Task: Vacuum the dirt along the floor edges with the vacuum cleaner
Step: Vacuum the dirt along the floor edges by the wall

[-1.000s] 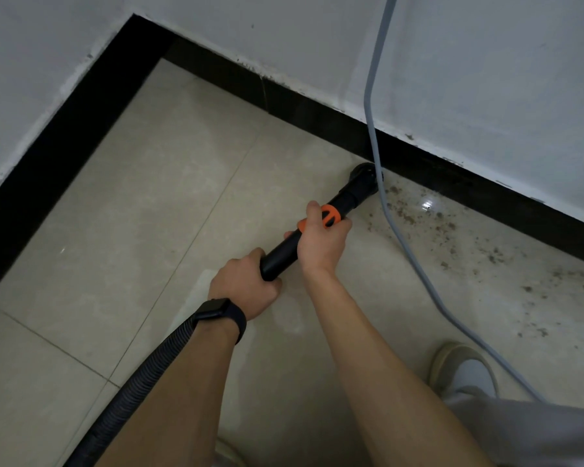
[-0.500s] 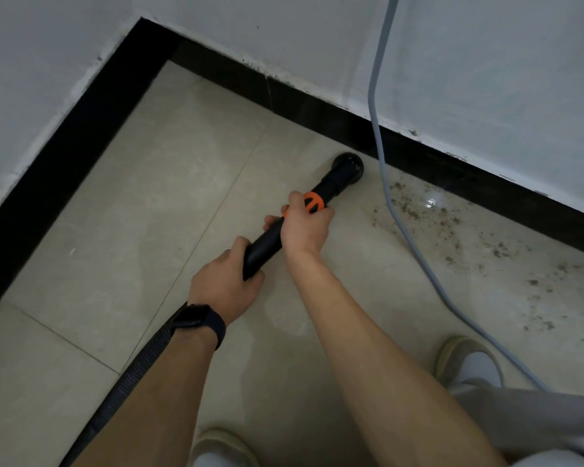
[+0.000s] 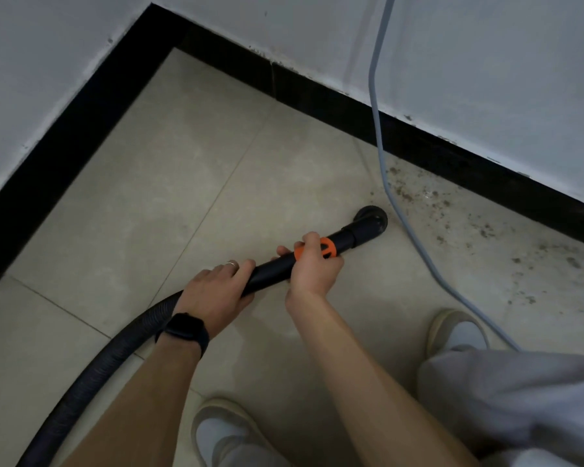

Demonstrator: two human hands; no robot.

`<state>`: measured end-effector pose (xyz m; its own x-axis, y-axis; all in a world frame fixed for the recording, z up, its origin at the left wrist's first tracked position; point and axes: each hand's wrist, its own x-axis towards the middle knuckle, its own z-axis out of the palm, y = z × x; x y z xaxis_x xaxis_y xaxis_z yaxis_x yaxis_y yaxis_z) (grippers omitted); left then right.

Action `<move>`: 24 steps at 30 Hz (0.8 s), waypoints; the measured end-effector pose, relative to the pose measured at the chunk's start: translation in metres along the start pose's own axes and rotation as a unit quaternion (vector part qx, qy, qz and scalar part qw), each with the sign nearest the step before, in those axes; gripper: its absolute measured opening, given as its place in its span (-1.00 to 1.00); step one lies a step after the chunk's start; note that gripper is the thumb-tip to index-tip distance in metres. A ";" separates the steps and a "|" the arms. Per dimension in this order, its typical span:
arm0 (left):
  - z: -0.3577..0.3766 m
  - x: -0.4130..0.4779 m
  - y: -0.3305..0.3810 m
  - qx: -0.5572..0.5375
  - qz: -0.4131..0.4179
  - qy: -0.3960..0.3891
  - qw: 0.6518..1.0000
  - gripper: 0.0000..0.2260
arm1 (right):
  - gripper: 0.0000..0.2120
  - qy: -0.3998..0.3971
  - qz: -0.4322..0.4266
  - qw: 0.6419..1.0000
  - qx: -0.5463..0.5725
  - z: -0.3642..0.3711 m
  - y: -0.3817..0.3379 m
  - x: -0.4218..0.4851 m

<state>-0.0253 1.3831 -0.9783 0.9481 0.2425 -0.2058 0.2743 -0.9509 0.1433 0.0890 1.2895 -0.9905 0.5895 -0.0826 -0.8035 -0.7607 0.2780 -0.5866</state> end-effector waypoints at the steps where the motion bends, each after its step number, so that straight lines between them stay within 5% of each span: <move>1: 0.001 0.003 0.004 -0.001 0.002 0.006 1.000 -0.67 | -0.77 0.005 -0.002 1.000 0.009 0.000 -0.005 0.002; 24: 0.014 0.052 0.027 -0.120 -0.113 -0.018 0.986 -0.77 | -0.78 -0.026 -0.034 0.993 -0.106 0.032 -0.055 0.042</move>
<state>0.0293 1.3672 -0.9982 0.8537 0.4311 -0.2920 0.5114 -0.7998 0.3144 0.1644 1.3018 -0.9892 0.6503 -0.0432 -0.7584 -0.7557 0.0652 -0.6517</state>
